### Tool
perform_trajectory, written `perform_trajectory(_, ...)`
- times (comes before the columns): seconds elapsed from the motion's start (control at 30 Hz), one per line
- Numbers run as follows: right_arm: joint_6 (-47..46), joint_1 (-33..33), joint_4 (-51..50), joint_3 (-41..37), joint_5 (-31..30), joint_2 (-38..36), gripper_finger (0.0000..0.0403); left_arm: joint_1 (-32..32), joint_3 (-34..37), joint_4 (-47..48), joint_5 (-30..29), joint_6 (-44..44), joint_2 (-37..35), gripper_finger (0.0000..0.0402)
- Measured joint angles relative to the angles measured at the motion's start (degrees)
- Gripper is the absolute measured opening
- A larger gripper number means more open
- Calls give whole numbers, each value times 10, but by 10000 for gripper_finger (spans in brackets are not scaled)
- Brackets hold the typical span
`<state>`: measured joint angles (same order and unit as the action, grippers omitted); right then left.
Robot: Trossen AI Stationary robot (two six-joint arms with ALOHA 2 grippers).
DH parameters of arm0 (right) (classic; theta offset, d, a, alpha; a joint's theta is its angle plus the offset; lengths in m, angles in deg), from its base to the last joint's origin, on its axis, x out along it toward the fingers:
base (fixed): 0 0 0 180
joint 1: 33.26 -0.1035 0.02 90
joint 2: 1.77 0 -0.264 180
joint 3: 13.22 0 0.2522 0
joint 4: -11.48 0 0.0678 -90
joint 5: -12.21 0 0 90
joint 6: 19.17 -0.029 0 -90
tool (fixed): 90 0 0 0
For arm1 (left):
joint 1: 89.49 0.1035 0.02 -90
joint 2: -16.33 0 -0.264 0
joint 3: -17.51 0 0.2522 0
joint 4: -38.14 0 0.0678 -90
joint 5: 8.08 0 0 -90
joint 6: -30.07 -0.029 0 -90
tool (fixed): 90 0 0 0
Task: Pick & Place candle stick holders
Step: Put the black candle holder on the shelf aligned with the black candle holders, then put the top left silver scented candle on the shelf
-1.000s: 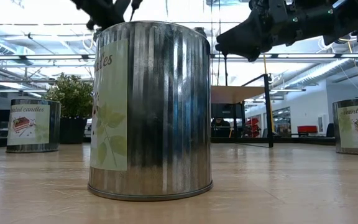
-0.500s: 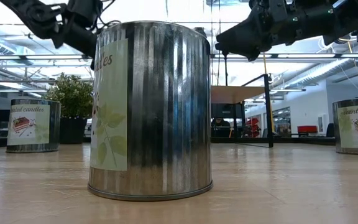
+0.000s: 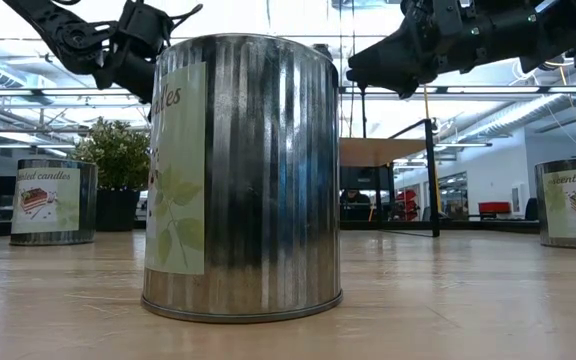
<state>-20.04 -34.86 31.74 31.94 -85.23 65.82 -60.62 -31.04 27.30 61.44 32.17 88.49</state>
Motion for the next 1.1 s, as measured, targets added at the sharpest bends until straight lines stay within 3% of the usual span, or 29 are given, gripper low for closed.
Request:
perform_trajectory(0.23,0,0,0,0,0,0,171,0,0,0,0,13,0,37)
perform_trajectory(0.67,0,0,0,0,0,0,171,-24,0,6,0,25,-14,173)
perform_trajectory(0.87,0,0,0,0,0,0,171,-54,0,22,-1,28,-74,203)
perform_trajectory(1.1,-6,0,0,0,0,0,171,-98,0,128,-1,29,-171,194)
